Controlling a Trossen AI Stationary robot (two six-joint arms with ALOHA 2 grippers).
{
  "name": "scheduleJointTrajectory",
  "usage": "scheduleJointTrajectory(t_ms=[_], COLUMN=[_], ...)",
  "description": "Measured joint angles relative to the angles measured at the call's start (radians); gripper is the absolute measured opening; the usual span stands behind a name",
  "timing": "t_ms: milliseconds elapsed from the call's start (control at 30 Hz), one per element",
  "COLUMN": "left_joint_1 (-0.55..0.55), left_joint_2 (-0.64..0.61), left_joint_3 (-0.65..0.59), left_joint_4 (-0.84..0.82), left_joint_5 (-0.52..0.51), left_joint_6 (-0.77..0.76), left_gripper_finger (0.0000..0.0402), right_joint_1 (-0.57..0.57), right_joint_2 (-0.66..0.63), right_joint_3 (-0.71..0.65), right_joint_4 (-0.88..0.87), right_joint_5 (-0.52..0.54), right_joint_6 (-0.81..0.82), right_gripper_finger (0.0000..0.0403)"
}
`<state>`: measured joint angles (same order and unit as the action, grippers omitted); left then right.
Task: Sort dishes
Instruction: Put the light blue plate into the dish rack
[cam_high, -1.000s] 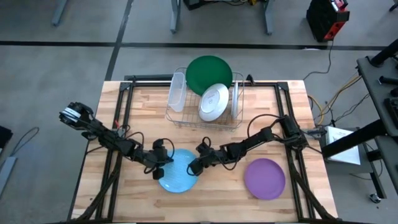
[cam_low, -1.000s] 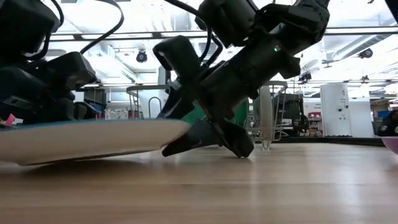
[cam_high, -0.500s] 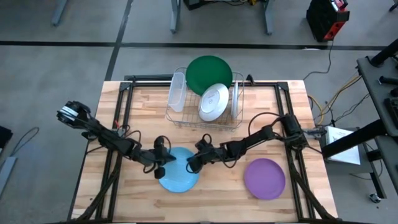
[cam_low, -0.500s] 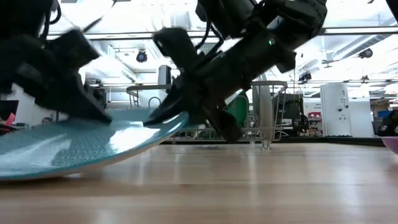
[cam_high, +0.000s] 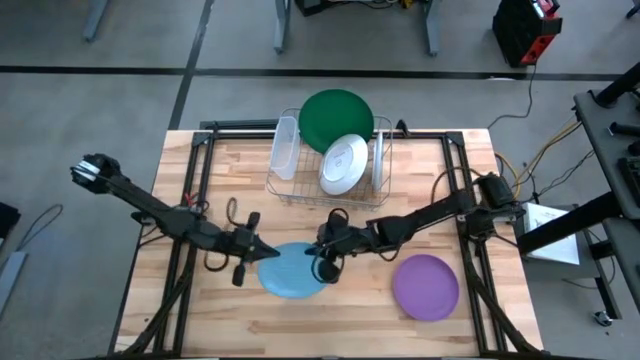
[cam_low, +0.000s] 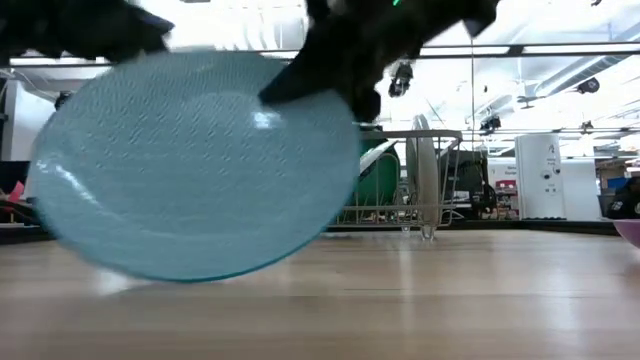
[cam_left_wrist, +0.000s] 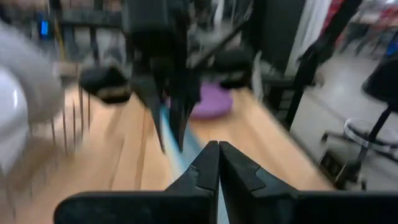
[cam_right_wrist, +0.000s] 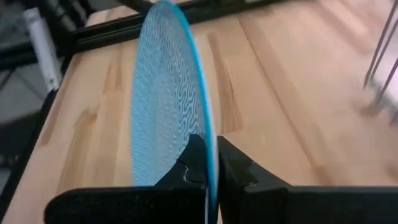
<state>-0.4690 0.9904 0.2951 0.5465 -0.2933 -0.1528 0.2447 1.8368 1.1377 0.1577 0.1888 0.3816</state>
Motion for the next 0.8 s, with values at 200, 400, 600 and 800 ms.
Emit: scheduleJointTrajectory(t_ms=[200, 400, 600, 800], left_joint_1=[-0.001, 0.002, 0.009, 0.099], left_joint_2=[-0.116, -0.170, -0.190, -0.190], left_joint_3=[0.001, 0.001, 0.001, 0.018], left_joint_4=[0.053, 0.054, 0.101, 0.155], left_joint_5=[0.046, -0.006, -0.261, -0.375], left_joint_6=[0.147, 0.313, 0.518, 0.640], left_gripper_finger=[0.0000, 0.0000, 0.0000, 0.0000], right_joint_1=[-0.002, -0.012, -0.031, -0.062], right_joint_2=[-0.198, -0.405, -0.563, -0.631], right_joint_3=[-0.003, -0.001, 0.002, -0.001], right_joint_4=[-0.124, -0.192, -0.263, -0.303], right_joint_5=[-0.033, 0.037, 0.107, 0.242], right_joint_6=[-0.191, -0.518, -1.158, -1.497], right_gripper_finger=[0.0001, 0.0001, 0.0001, 0.0001])
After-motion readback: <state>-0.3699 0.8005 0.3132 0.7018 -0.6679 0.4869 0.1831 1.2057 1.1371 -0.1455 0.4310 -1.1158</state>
